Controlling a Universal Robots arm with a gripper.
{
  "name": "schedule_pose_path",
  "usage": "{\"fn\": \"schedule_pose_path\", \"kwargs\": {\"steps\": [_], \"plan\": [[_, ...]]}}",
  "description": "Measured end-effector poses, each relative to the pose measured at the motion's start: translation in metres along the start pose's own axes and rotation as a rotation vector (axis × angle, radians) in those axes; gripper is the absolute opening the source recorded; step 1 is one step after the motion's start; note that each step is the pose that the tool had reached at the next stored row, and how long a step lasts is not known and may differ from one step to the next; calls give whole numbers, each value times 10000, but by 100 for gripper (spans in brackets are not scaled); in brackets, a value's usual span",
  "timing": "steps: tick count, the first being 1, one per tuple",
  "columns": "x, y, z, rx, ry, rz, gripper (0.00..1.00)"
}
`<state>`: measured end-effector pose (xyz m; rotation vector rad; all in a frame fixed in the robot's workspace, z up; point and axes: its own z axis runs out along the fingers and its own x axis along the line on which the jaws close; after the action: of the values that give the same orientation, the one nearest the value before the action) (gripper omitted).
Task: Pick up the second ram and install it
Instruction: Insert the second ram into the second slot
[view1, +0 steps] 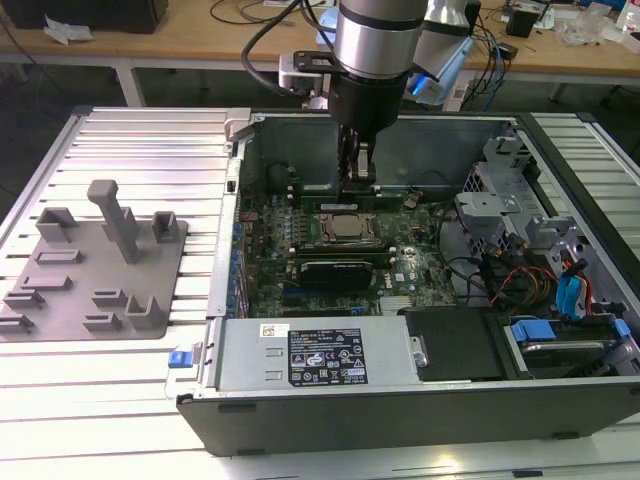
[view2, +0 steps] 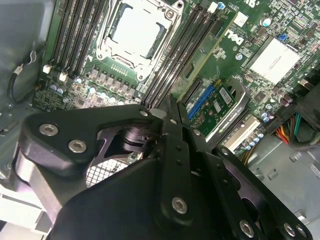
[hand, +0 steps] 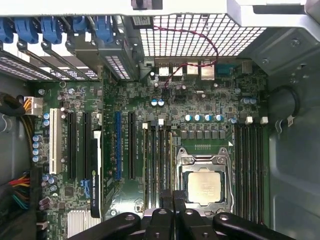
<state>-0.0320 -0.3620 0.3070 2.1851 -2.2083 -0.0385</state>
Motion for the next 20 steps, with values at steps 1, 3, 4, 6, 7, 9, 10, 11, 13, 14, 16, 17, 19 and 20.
{"fn": "schedule_pose_path", "kwargs": {"steps": [1, 3, 4, 6, 7, 9, 10, 11, 13, 14, 16, 17, 19, 20], "plan": [[0, 0, 4, 0, 0, 0, 9], [0, -1, 17, 0, 4, 0, 9], [0, -1, 27, 0, 8, 0, 9], [0, -2, 40, 0, 18, 1, 9], [0, -2, 46, 0, 22, 1, 9], [0, -2, 58, 0, 29, 1, 9], [-1, -3, 66, 0, 33, 1, 9], [-1, -3, 78, 1, 44, 2, 9], [-1, -5, 108, 1, 55, 2, 9], [-1, -5, 117, 1, 56, 3, 9], [-1, -6, 141, 1, 59, 3, 9], [-1, -7, 156, 1, 63, 2, 9], [-1, -8, 189, 0, 66, 3, 9], [-1, -9, 209, 1, 66, 3, 9]]}}
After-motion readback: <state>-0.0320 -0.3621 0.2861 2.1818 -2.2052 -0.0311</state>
